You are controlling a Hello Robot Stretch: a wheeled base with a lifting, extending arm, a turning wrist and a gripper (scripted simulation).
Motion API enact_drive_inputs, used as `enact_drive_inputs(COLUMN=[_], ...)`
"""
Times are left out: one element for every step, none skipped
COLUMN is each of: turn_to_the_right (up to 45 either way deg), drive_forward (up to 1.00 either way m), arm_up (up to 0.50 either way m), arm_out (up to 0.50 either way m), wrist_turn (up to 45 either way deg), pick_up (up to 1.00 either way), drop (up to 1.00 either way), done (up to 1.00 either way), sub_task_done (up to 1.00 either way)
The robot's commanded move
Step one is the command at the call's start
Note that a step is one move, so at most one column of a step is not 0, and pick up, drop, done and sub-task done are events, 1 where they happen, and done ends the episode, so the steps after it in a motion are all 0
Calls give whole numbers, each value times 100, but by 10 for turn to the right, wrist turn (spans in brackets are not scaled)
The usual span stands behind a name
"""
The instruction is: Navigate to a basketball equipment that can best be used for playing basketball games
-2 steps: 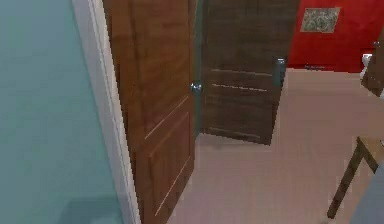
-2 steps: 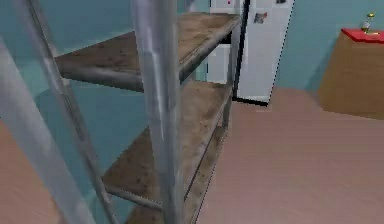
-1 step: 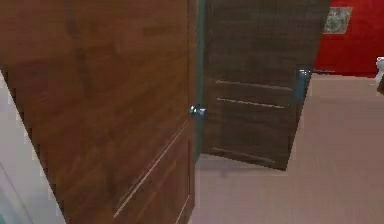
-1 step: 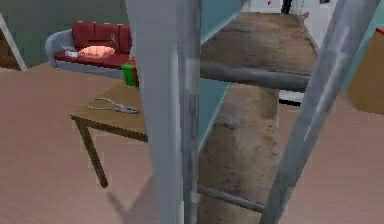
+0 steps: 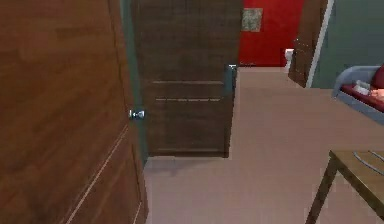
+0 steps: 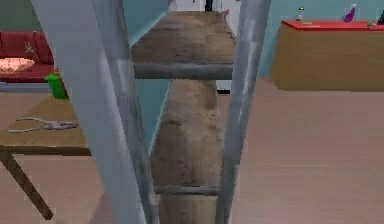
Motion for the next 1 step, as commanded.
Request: enact_drive_inputs(turn_to_the_right=[0], drive_forward=[45], arm_up=[0], arm_out=[0], wrist_turn=[0], pick_up=[0], drop=[0], done=[0], sub_task_done=[0])
